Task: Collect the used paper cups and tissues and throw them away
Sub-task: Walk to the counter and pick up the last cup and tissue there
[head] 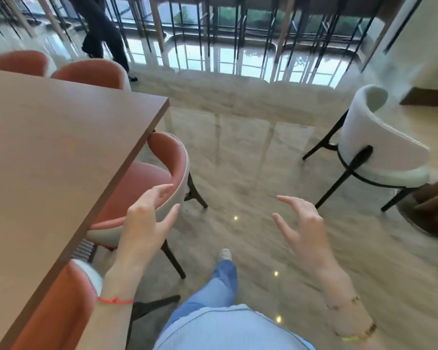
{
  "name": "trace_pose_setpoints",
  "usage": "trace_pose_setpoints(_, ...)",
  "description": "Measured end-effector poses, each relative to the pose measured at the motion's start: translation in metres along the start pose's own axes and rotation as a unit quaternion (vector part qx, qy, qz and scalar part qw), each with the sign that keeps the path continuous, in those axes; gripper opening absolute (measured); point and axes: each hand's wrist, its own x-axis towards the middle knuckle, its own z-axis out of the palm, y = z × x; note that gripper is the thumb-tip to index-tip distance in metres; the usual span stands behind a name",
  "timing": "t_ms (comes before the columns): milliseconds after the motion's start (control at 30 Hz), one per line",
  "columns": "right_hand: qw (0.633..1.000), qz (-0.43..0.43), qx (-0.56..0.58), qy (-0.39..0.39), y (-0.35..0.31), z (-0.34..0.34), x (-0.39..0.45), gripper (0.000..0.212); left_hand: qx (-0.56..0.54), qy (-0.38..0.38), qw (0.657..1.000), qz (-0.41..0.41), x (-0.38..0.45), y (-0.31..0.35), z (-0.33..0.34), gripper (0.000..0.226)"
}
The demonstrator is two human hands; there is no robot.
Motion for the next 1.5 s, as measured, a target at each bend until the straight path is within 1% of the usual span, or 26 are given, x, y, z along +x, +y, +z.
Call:
trace_pose_setpoints(200,1.000,0.002,-0.002,0.022,0.008,0.000,0.152,0.036,-0.013,-0.008,1.000,0.011,0.152,0.011,0.034,0.039)
trace_pose_setpoints(367,0.999,0.010,0.005,0.035,0.024,0.000,0.255,0.036,-0.030,-0.013,0.999,0.018,0.260,0.015,0.060,0.039)
trace_pose_setpoints(500,0.999,0.023,0.012,0.028,0.042,0.009,0.327,0.036,-0.021,-0.022,0.999,0.034,0.335,0.010,0.085,0.042)
trace_pose_setpoints(667,0.999,0.025,0.017,0.016,0.076,0.025,0.426,0.036,-0.020,-0.023,0.999,0.030,0.427,0.003,0.125,0.041)
trace_pose_setpoints(833,1.000,0.016,0.013,0.021,0.110,0.032,0.546,0.035,-0.014,-0.016,1.000,0.012,0.539,0.007,0.164,0.040)
trace_pose_setpoints(1033,1.000,-0.004,0.011,0.028,0.142,0.025,0.718,0.034,-0.020,0.026,0.999,-0.011,0.684,0.019,0.195,0.039)
trace_pose_setpoints(1133,1.000,-0.027,0.006,0.012,0.144,0.030,0.796,0.035,-0.017,0.047,0.998,-0.027,0.744,0.015,0.202,0.040)
trace_pose_setpoints(1333,0.997,-0.064,0.014,-0.028,0.145,0.068,0.919,0.035,0.007,0.070,0.994,-0.083,0.841,-0.015,0.215,0.040)
trace_pose_setpoints(1500,0.995,-0.075,0.022,-0.058,0.153,0.121,1.020,0.034,0.019,0.082,0.992,-0.099,0.936,-0.051,0.231,0.039)
